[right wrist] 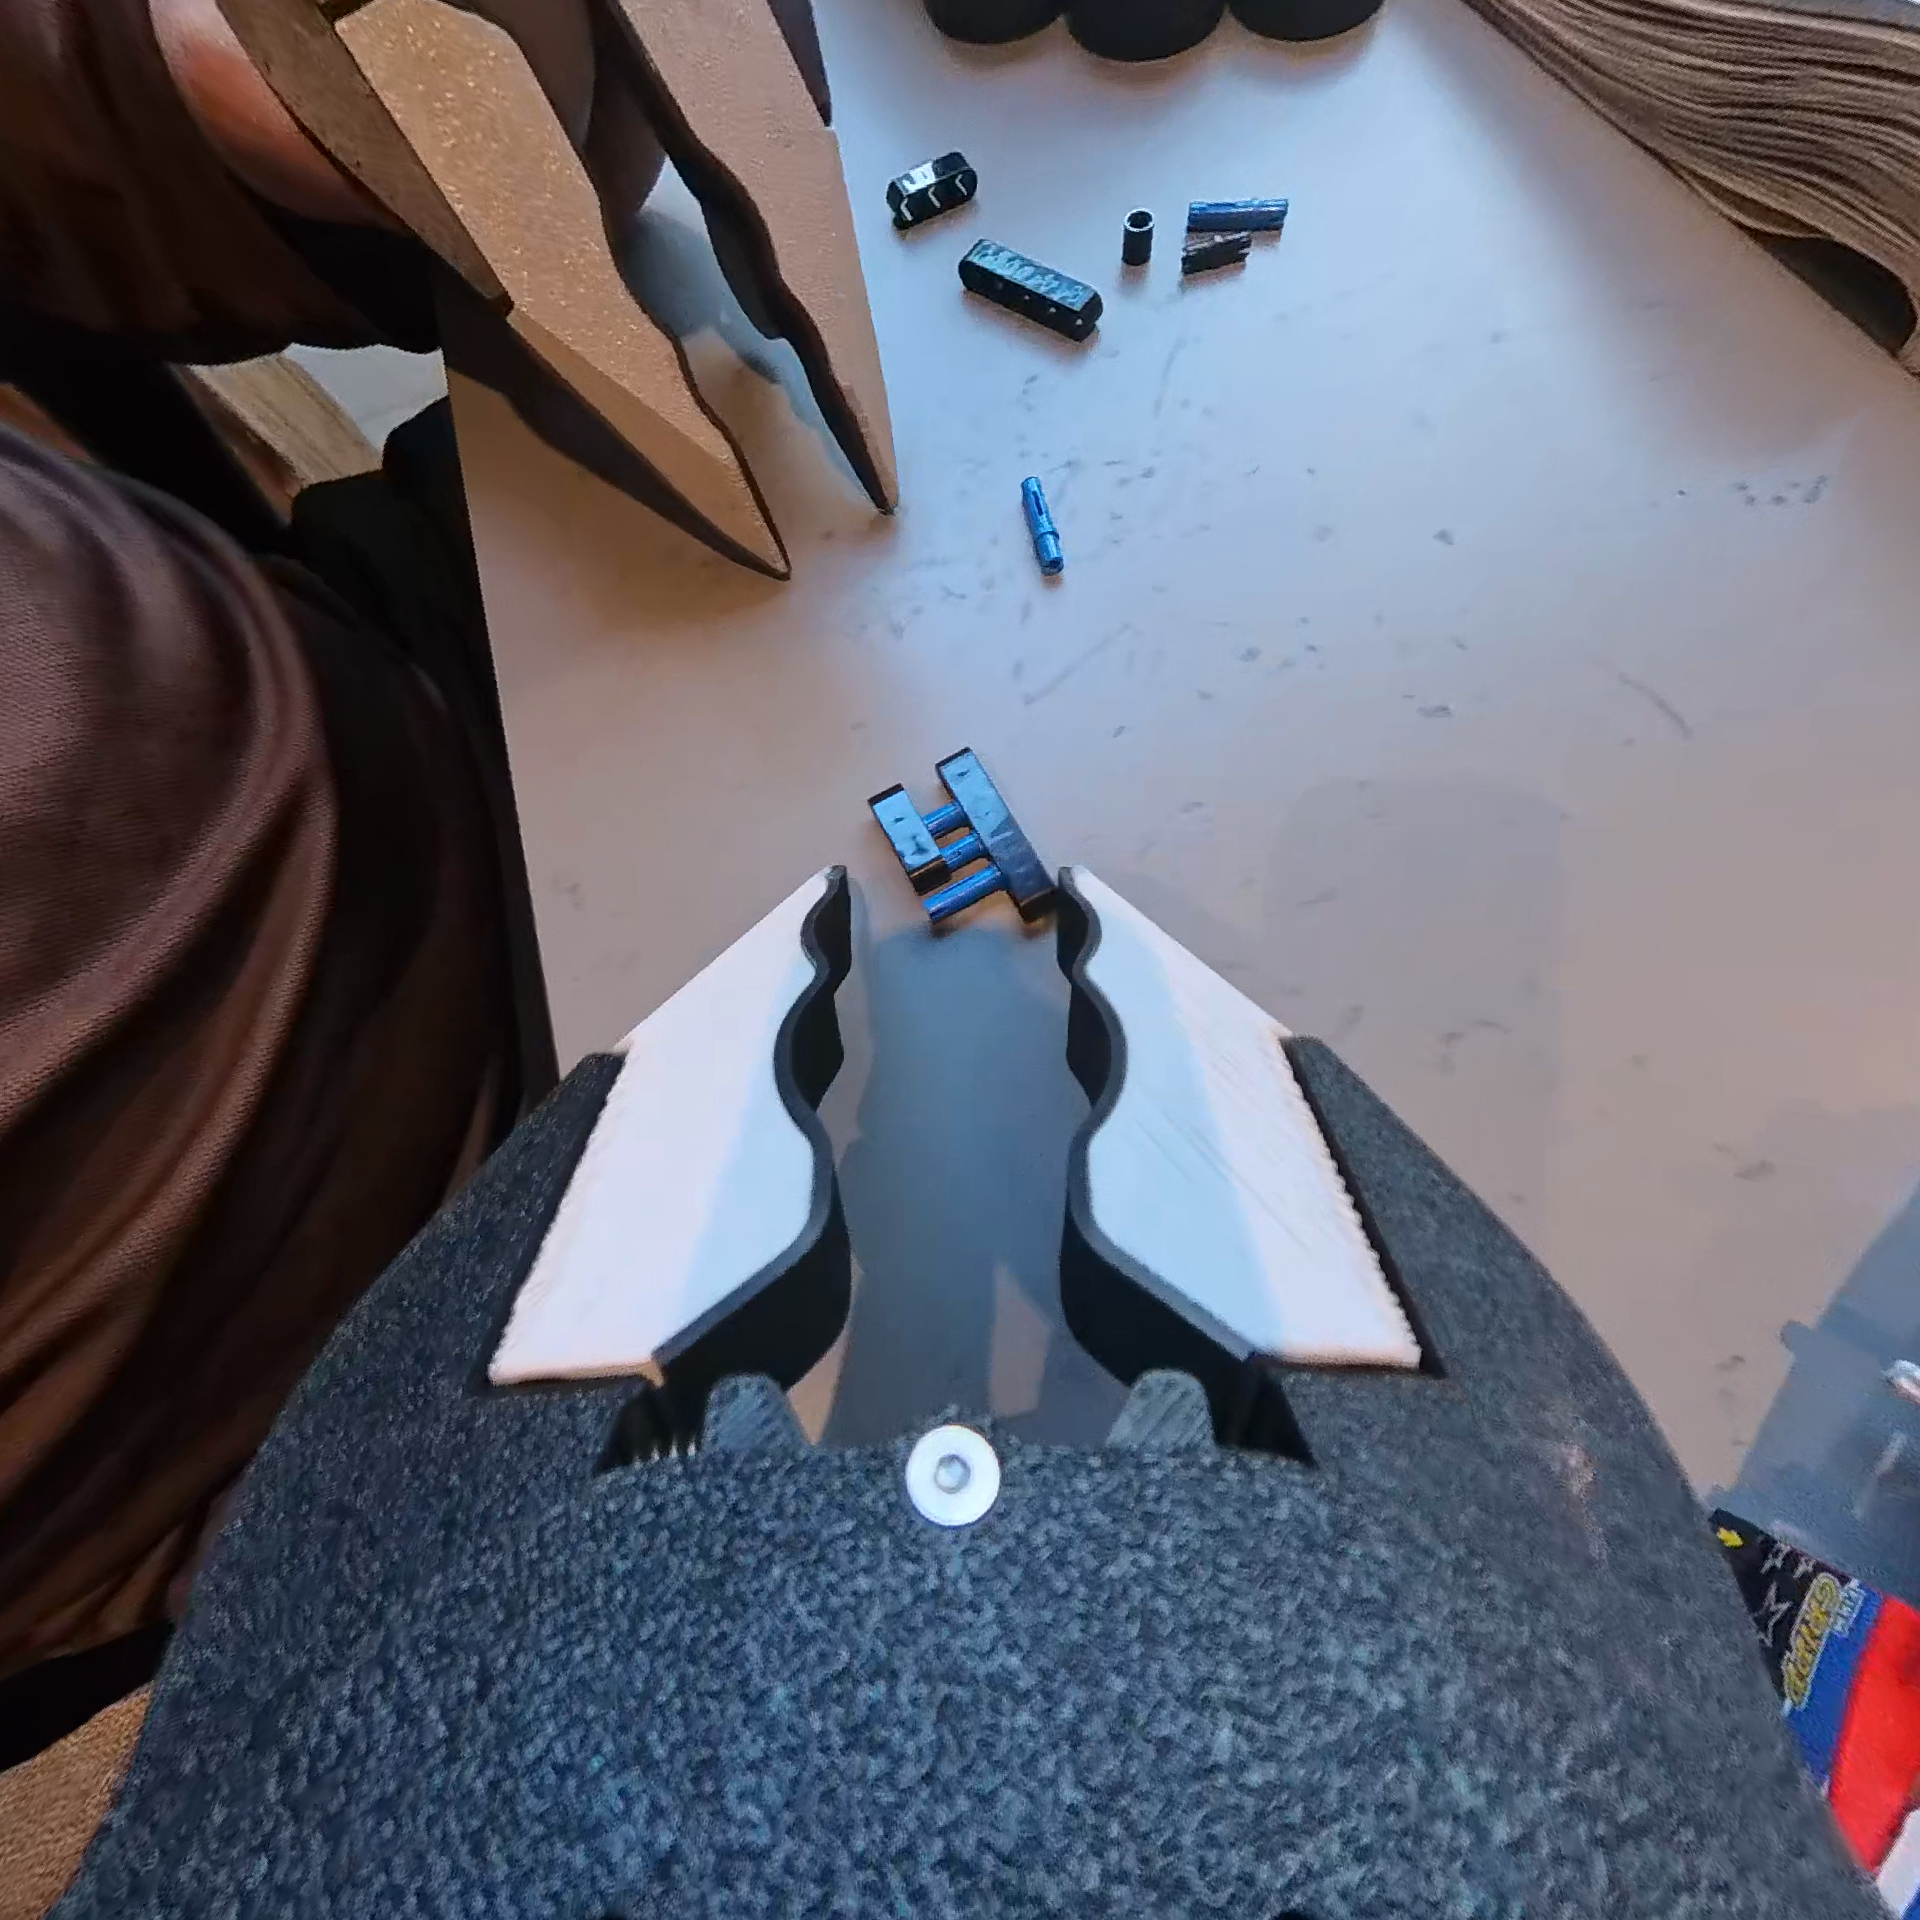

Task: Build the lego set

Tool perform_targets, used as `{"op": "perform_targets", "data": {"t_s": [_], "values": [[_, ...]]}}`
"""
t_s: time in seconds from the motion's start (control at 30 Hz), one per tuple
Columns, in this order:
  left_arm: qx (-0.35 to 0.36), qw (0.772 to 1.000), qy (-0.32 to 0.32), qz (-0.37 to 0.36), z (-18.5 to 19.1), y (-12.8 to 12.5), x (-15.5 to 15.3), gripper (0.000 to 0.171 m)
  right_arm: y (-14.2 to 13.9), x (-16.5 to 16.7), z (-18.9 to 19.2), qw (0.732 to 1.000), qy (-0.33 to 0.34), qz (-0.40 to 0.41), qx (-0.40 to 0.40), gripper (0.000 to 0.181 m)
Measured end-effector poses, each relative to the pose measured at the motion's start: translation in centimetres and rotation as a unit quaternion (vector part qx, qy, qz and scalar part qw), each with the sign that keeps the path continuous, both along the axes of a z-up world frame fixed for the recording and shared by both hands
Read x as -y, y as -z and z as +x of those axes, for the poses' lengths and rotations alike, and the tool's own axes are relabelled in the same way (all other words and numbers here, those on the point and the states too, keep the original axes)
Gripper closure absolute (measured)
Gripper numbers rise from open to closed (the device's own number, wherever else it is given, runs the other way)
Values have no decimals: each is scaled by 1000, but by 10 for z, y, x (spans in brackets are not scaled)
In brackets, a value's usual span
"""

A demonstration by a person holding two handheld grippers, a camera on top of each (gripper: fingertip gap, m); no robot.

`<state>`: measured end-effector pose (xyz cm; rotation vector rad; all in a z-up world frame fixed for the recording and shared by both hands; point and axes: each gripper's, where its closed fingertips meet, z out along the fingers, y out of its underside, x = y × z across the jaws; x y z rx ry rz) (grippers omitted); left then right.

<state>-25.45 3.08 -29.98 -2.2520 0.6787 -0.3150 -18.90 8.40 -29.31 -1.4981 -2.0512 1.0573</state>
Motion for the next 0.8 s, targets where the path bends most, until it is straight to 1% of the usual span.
{"op": "perform_targets", "data": {"t_s": [0.13,0.23,0.27,0.3,0.33,0.37,0.43,0.47,0.5,0.53,0.6,0.63,0.7,0.73,0.77,0.8], "values": [[3,1000,-2,-2,1,0,-2,150,2,5,2,1000,-16,6,6,140],[1,1000,1,-1,5,0,-3,146,7,12,6,999,-31,19,20,140],[-2,1000,4,1,7,0,-3,147,7,17,6,999,-34,21,20,135],[-4,1000,8,3,9,0,-2,148,7,21,7,999,-38,24,20,135],[-6,1000,10,4,11,0,-1,148,7,26,8,998,-41,32,21,135],[-7,1000,13,5,14,0,0,148,7,29,9,998,-45,46,21,139],[-11,1000,16,9,16,0,1,148,6,24,5,995,-23,92,13,137],[-13,1000,15,10,16,0,1,148,4,20,1,994,-6,111,8,133],[-12,1000,14,10,16,0,1,148,3,20,-2,993,2,117,6,127],[-11,1000,13,8,16,0,1,148,4,25,-4,993,-4,117,5,127],[-6,1000,11,4,15,0,1,147,5,40,-3,993,-30,115,7,138],[-4,1000,10,2,16,0,2,147,6,46,-1,993,-39,112,10,139],[2,1000,7,-2,17,0,6,145,7,55,4,993,-46,104,17,155],[2,1000,8,-2,18,0,9,145,7,58,5,993,-44,106,16,161],[1,1000,9,-1,19,0,11,145,7,59,6,993,-39,115,14,162],[-1,1000,11,0,20,0,12,146,6,58,7,991,-31,129,10,158]]}}
